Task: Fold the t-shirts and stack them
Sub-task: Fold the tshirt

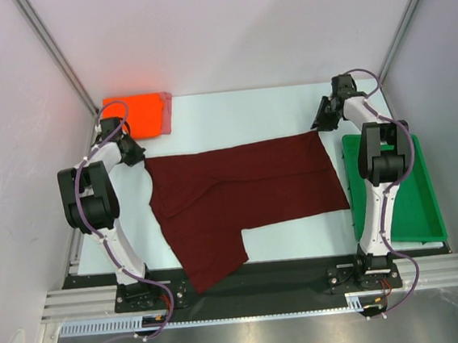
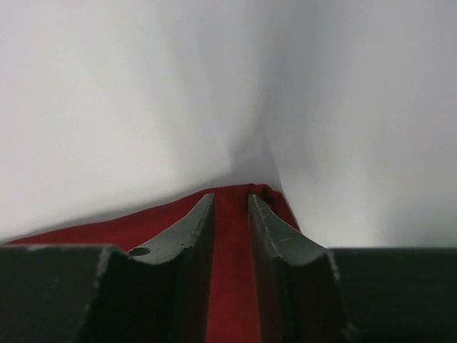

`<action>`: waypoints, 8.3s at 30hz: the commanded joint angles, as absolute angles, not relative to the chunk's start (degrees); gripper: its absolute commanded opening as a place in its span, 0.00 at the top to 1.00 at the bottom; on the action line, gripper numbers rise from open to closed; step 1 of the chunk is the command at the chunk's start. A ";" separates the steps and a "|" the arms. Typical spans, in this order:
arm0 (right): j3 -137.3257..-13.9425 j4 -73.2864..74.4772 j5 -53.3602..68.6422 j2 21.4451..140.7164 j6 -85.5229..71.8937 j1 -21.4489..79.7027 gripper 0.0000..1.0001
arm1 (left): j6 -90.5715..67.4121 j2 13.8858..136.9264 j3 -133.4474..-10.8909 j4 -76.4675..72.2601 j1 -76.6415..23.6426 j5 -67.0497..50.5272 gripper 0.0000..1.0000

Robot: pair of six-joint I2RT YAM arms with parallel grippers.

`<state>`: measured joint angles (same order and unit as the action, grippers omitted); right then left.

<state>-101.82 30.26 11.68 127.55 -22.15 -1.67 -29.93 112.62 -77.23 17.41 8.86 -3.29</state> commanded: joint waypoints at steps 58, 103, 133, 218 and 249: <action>-118.67 58.44 -6.77 121.58 -23.91 3.86 0.23 | -21.37 91.61 -72.79 27.70 -5.60 4.56 0.28; -81.21 49.31 10.02 90.88 -25.49 10.20 0.24 | -23.02 100.11 -67.24 22.50 -20.12 -11.34 0.98; -73.04 44.92 6.77 97.82 -22.94 7.47 0.30 | -32.95 80.85 -52.74 28.39 -24.18 -7.13 0.54; -54.66 40.51 1.24 89.56 -22.51 2.73 1.00 | -48.25 88.82 -55.69 42.36 -17.05 11.07 0.48; -59.41 42.28 -2.02 90.79 -21.45 2.37 1.00 | -60.11 57.49 -43.25 66.53 -29.95 8.88 0.42</action>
